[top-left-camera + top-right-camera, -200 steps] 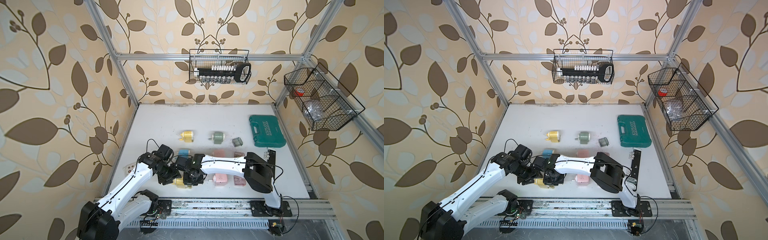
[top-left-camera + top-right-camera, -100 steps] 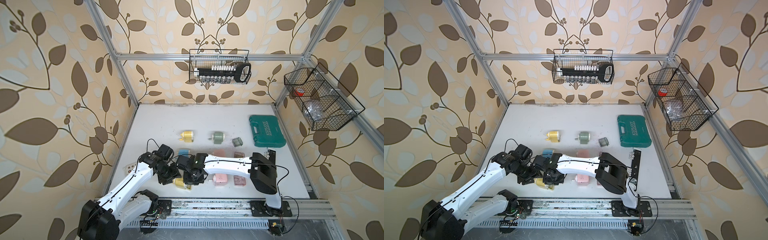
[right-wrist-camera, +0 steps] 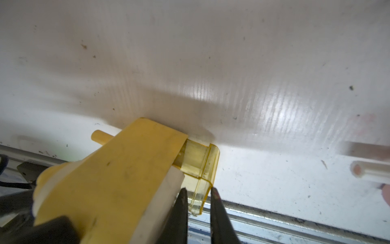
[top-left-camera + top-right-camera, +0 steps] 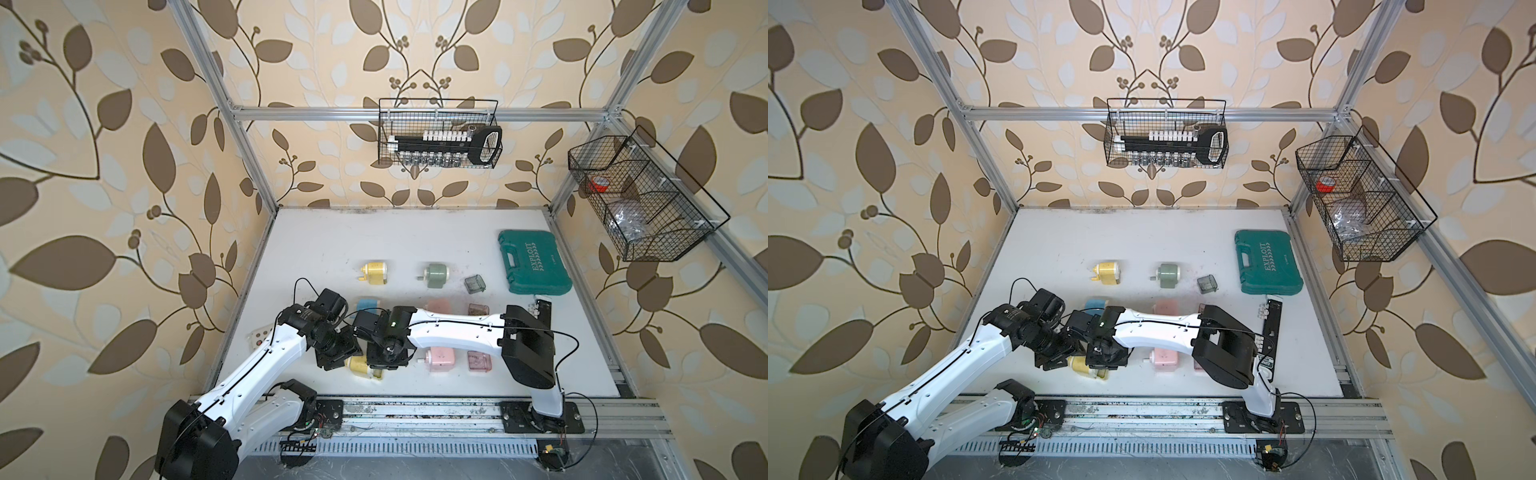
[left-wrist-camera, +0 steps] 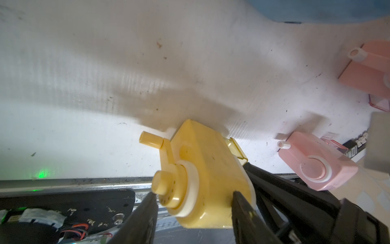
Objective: Put the tray back into the pencil sharpener
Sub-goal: Close the container of the pencil sharpener.
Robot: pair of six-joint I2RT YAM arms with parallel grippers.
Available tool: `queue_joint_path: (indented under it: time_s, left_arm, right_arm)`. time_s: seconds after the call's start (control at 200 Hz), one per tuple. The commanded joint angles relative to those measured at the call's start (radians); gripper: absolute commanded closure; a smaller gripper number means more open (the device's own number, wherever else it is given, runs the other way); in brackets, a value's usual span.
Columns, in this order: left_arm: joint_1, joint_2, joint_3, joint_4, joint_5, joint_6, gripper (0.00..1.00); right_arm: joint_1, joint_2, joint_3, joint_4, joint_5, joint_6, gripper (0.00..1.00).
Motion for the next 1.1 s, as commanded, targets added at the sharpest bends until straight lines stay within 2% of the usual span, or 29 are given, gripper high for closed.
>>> queue_joint_path:
  time_s: [0.0, 1.095]
  left_arm:
    - [-0.013, 0.0, -0.018, -0.07, -0.044, 0.008, 0.41]
    - [-0.01, -0.014, 0.024, -0.055, -0.095, -0.036, 0.36]
  right_arm:
    - [-0.007, -0.015, -0.021, 0.011, 0.02, -0.015, 0.82]
    - [-0.03, 0.027, 0.006, 0.019, -0.013, -0.041, 0.82]
